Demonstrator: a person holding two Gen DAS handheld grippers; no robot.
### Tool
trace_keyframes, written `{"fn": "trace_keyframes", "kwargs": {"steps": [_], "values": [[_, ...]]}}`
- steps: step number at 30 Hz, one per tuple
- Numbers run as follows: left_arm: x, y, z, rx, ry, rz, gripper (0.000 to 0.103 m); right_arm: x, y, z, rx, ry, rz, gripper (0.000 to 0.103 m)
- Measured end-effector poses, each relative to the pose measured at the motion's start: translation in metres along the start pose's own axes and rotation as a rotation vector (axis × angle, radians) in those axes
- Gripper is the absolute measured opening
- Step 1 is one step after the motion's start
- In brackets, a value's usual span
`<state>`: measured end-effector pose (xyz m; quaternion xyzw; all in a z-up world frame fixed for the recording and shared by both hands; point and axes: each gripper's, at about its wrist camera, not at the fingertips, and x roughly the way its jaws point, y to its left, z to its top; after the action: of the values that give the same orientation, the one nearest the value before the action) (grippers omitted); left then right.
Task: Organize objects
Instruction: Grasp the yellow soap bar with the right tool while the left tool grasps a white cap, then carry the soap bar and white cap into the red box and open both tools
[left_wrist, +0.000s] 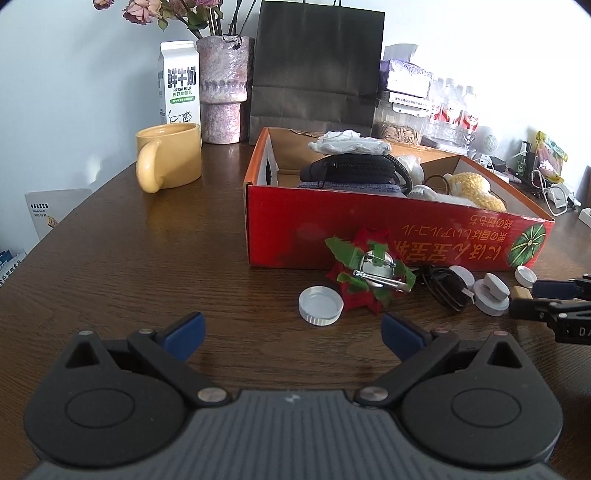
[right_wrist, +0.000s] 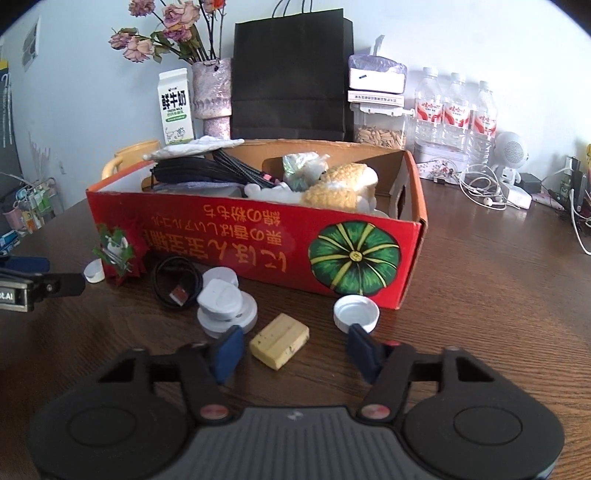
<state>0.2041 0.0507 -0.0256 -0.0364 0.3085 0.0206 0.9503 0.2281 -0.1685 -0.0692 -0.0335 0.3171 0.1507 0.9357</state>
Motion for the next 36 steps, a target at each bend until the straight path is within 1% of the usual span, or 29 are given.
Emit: {"fn": "trace_keyframes", "kwargs": {"steps": [2, 7, 11, 19, 21, 24, 26, 27, 28, 29, 36], "values": [[0.0, 0.0, 0.0, -0.001, 0.0, -0.001, 0.103, 0.0, 0.002, 0.001, -0.005, -0.006, 0.023, 0.033], [0.0, 0.0, 0.0, -0.003, -0.001, 0.0, 0.103, -0.003, 0.004, 0.0, -0.001, -0.015, 0.036, 0.033], [0.001, 0.005, 0.002, -0.018, -0.018, 0.014, 0.103, -0.01, 0.008, -0.002, -0.01, -0.06, 0.01, 0.033], [0.014, 0.002, 0.009, 0.044, 0.001, 0.032, 0.103, -0.024, 0.006, -0.003, 0.003, -0.144, -0.042, 0.033], [0.018, 0.0, 0.01, 0.061, 0.011, 0.03, 0.099, -0.025, 0.006, -0.004, 0.002, -0.152, -0.045, 0.033], [0.023, -0.003, 0.01, 0.074, 0.025, 0.017, 0.083, -0.026, 0.006, -0.004, 0.0, -0.153, -0.042, 0.033], [0.022, -0.005, 0.009, 0.081, 0.02, -0.013, 0.057, -0.026, 0.006, -0.004, 0.001, -0.152, -0.04, 0.033], [0.021, -0.007, 0.009, 0.087, 0.015, -0.023, 0.048, -0.026, 0.005, -0.004, 0.002, -0.152, -0.04, 0.033], [0.021, -0.008, 0.008, 0.09, 0.01, -0.036, 0.033, -0.026, 0.006, -0.004, 0.001, -0.153, -0.04, 0.033], [0.02, -0.009, 0.008, 0.089, 0.008, -0.044, 0.03, -0.026, 0.006, -0.004, 0.001, -0.153, -0.04, 0.033], [0.017, -0.008, 0.007, 0.061, 0.001, -0.043, 0.03, -0.026, 0.006, -0.005, 0.004, -0.155, -0.045, 0.033]]}}
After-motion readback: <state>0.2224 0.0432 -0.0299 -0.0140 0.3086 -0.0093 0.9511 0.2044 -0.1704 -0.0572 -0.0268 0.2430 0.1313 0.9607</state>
